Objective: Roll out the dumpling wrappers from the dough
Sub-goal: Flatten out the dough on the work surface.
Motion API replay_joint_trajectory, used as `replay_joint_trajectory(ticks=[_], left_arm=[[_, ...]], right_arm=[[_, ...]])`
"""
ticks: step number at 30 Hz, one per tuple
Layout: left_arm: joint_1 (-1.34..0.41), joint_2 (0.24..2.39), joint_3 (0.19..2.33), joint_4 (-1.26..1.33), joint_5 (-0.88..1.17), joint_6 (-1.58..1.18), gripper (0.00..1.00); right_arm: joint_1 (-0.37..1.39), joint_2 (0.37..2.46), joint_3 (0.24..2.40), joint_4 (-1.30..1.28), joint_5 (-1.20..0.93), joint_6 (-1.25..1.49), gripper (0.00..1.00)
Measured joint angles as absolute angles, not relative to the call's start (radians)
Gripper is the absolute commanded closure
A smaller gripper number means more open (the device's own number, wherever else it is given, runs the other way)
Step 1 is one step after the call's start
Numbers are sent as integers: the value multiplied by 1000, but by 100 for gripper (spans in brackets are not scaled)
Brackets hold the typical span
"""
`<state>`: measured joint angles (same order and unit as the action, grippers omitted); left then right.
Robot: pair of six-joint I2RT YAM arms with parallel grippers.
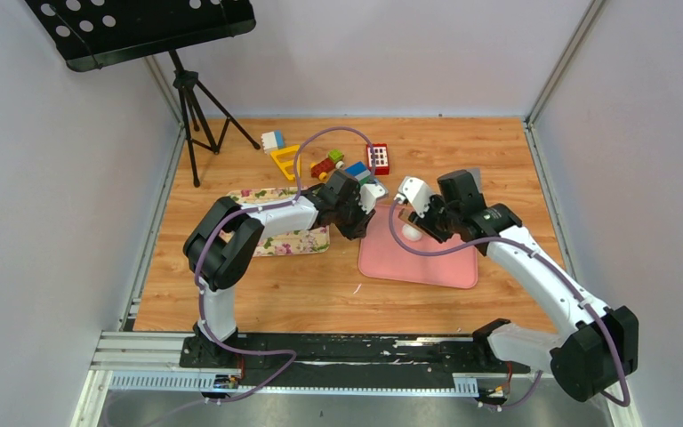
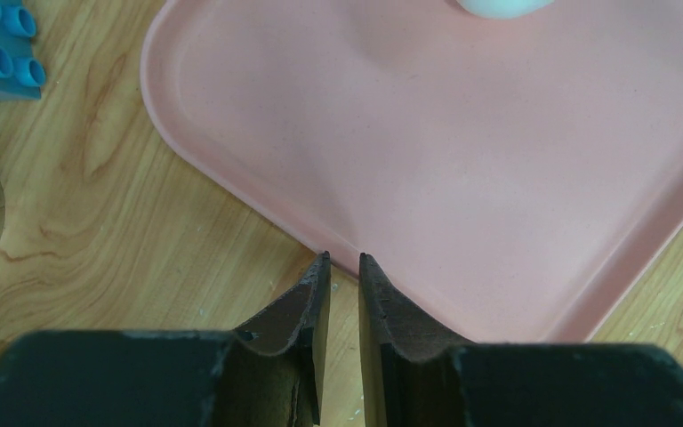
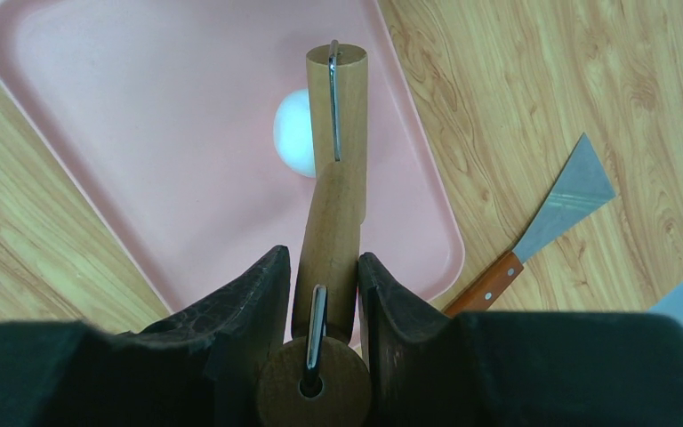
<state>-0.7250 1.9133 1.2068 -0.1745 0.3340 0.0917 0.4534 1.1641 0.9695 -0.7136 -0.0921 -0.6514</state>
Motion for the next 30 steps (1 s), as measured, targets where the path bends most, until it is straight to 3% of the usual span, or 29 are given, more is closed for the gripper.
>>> replay_joint_trajectory(ticks=[30], left_arm=[[-725,1913,1206,-175,334,92,75]], right_arm=[[537,1230,972,-719,-10,-695,100]])
